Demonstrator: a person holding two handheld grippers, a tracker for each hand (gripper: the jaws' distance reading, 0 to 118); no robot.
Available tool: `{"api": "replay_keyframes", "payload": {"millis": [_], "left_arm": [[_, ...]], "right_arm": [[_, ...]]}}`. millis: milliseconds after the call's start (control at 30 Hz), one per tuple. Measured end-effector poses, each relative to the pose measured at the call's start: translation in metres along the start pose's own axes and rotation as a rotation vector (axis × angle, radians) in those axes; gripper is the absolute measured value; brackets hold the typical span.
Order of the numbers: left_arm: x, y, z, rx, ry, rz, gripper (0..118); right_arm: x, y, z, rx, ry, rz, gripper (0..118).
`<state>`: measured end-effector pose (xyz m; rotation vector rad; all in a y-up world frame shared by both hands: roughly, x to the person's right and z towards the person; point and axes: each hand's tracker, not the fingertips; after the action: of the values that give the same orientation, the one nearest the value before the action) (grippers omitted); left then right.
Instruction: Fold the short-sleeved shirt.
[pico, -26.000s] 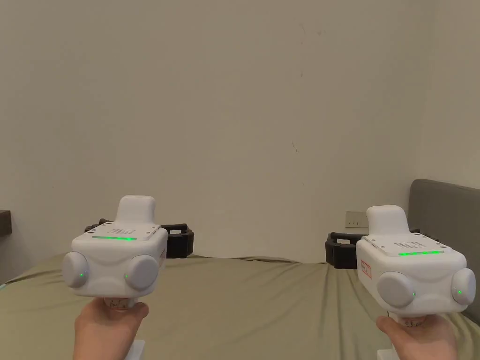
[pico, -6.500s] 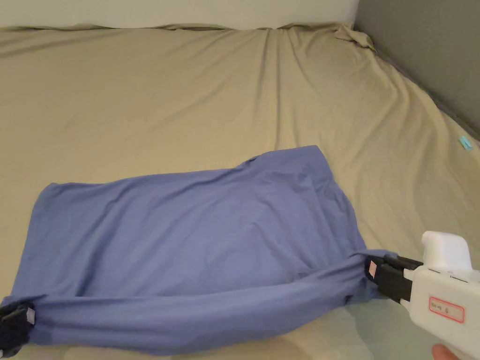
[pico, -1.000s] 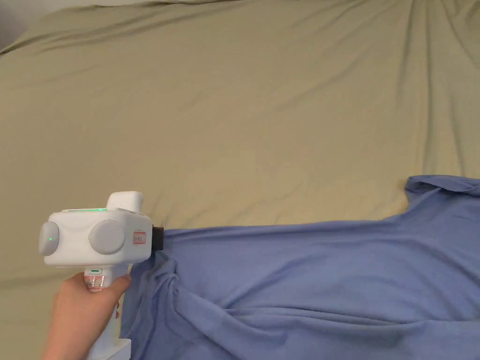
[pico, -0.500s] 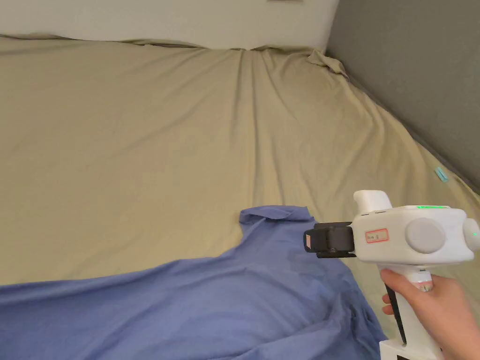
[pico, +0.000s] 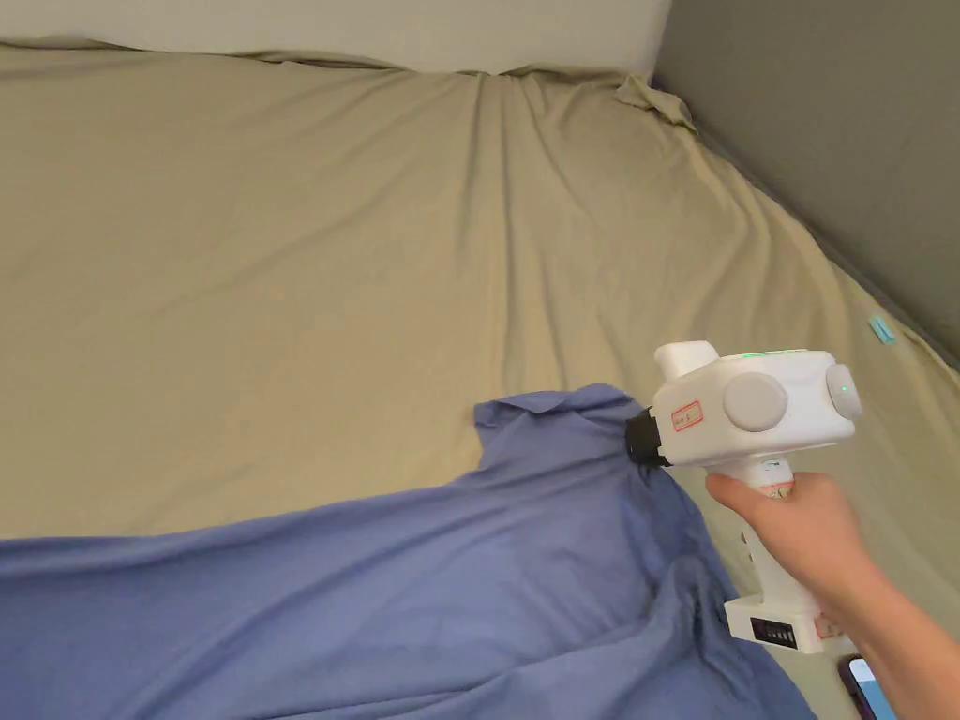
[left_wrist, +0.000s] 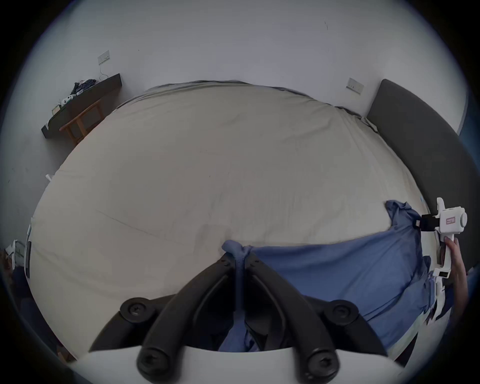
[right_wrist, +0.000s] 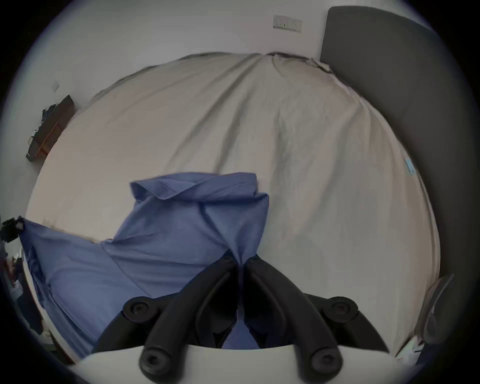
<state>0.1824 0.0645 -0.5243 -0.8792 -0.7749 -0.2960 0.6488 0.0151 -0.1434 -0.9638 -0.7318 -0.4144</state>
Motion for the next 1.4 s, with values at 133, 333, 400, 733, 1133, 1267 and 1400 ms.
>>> {"api": "replay_keyframes", "payload": {"millis": [133, 333, 400, 733, 1133, 1267, 1400], "left_arm": [[-0.007, -0.004, 0.031, 0.048, -0.018, 0.011, 4], [-0.021, -0.040, 0.088, 0.097, -0.005, 0.002, 4], [-0.021, -0.062, 0.096, 0.089, 0.021, -0.003, 4], [-0.012, -0.150, 0.089, -0.125, 0.093, -0.092, 4], [0.005, -0.161, 0.099, -0.091, 0.132, -0.163, 105], [0.024, -0.139, 0.165, 0.119, 0.146, -0.107, 105], [0.045, -0.118, 0.244, 0.370, 0.126, -0.093, 105]], "right_arm": [[-0.009, -0.011, 0.058, 0.127, 0.009, 0.029, 5], [-0.020, -0.082, 0.157, 0.288, -0.012, 0.114, 5], [-0.021, -0.121, 0.178, 0.296, 0.002, 0.114, 5], [-0.001, -0.258, 0.163, 0.102, 0.034, 0.003, 5], [0.002, -0.255, 0.169, 0.103, 0.087, -0.115, 108], [-0.011, -0.240, 0.233, 0.288, 0.109, -0.177, 108], [-0.048, -0.220, 0.293, 0.465, 0.017, -0.030, 108]]}}
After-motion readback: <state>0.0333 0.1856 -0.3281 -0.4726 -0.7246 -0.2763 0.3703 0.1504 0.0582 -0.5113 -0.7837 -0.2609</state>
